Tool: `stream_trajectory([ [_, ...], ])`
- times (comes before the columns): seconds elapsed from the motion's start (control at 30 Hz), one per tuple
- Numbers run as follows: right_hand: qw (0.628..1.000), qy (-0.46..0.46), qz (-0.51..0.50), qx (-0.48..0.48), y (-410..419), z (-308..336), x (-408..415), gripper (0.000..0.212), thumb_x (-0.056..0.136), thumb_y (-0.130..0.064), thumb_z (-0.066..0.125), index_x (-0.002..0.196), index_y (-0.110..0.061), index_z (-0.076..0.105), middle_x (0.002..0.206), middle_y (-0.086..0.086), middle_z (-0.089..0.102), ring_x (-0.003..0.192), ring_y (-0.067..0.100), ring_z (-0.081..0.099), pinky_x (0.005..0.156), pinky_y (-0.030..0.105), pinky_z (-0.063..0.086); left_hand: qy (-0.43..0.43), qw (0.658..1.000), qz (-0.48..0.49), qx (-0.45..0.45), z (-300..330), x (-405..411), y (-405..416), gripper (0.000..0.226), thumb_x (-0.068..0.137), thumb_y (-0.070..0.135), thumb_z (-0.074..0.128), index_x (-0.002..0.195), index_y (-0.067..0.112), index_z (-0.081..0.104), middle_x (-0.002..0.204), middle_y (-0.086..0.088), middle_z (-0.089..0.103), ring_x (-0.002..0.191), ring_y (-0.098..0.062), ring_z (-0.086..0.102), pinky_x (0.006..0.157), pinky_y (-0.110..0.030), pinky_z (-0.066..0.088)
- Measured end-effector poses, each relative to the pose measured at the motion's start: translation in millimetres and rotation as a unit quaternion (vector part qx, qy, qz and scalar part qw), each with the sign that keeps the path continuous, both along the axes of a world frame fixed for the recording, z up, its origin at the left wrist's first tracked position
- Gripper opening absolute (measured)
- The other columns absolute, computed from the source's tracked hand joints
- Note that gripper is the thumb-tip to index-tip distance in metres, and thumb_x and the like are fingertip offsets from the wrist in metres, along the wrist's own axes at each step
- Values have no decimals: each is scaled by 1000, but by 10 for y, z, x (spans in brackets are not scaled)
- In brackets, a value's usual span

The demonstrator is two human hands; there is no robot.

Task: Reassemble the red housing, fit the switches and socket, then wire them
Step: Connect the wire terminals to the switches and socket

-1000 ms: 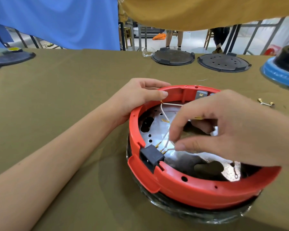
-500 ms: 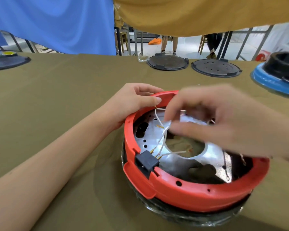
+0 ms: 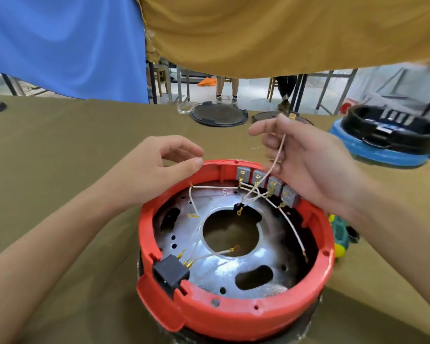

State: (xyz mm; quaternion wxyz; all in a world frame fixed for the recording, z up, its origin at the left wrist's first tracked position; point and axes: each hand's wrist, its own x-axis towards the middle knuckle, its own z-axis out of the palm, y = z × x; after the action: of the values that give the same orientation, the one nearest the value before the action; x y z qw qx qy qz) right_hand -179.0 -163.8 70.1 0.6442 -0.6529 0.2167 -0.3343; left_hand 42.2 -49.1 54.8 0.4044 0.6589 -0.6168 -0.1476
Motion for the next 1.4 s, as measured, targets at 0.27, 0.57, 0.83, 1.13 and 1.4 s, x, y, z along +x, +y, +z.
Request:
stream_trajectory([
  [0.27,997,2,75,34,54,7,-1,27,103,-18,45,105,-3,68,71,0,47,63,10,48,61,22,51,-48,996,-78,10,319,-393,-96,22,88,48,68,106,35,65,94,20,72,90,2,67,89,-39,54],
  [0.57,997,26,-16,-70,-52,13,-92,19,82,-12,73,97,-3,65,78,17,72,67,22,70,64,31,61,10,988,-133,71,392,-561,-339,22,84,24,77,103,23,67,77,1,75,72,-16,74,71,-34,60],
  [0.83,979,65,-19,-190,-166,86,-160,15,92,-7,64,104,-6,74,86,16,74,72,16,70,69,24,59,-2,990,-118,73,531,-436,-333,4,90,23,69,88,25,71,70,0,69,61,-12,70,56,-18,53],
  [1.13,929,49,-84,-358,-92,224,-185,14,97,-12,59,90,-9,70,72,10,67,61,14,63,59,21,52,-149,971,-54,-180,452,-721,-299,9,93,24,67,87,17,63,72,11,57,56,-3,51,55,-9,35],
  [1.4,894,-12,-193,-405,-29,148,-117,18,101,-19,54,90,-11,64,67,5,62,58,8,57,57,20,48,-173,945,-24,-278,479,-796,-323,9,93,22,67,90,14,69,80,7,60,61,-7,51,60,-22,43],
])
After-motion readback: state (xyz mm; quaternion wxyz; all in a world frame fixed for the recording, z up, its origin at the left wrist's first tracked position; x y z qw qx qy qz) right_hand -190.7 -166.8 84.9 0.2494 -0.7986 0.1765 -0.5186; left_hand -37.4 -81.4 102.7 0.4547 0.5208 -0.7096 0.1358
